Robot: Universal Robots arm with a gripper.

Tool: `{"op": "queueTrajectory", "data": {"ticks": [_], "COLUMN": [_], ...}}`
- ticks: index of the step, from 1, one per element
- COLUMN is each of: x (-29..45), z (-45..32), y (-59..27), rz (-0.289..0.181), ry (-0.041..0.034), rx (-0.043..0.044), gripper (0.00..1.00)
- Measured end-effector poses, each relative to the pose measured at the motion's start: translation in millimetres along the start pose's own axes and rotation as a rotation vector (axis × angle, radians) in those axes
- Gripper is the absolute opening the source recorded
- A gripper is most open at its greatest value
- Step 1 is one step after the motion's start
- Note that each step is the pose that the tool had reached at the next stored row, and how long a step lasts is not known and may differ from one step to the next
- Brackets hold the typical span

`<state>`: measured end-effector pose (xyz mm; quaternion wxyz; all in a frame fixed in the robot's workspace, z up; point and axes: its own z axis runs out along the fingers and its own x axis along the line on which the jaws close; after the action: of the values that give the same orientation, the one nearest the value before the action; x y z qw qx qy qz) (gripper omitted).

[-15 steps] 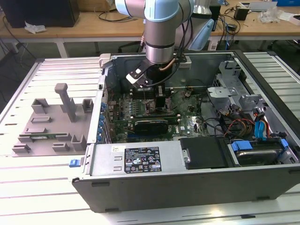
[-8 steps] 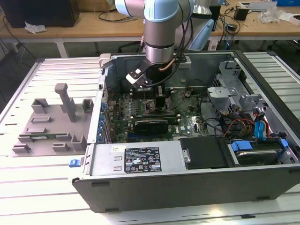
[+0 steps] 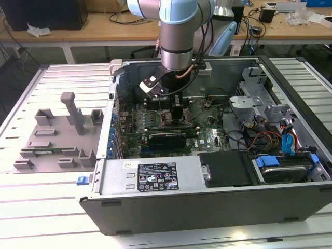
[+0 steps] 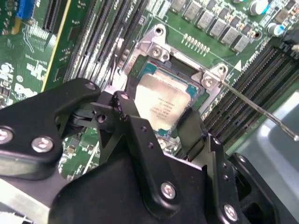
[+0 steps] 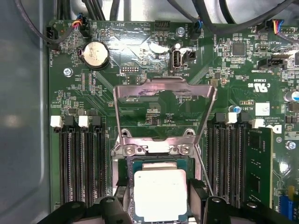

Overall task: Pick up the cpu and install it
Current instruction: 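Place the cpu into insertion slot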

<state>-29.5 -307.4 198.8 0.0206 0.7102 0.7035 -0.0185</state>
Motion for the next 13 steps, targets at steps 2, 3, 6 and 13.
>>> {"op": "queueTrajectory", "data": {"ticks": [2,3,6,13], "x": [0.0,-0.1,-0.1,-0.1], "z": [-0.4,-0.5,-0.9,-1.8], "y": [0.0,0.0,0.0,0.0], "rz": [0.0,0.0,0.0,0.0], "ry": [-0.0001,-0.0001,-0.0001,-0.0001], "rx": [0.0,0.0,0.0,0.0], "gripper": [0.62,0.62,0.62,0.53]}}
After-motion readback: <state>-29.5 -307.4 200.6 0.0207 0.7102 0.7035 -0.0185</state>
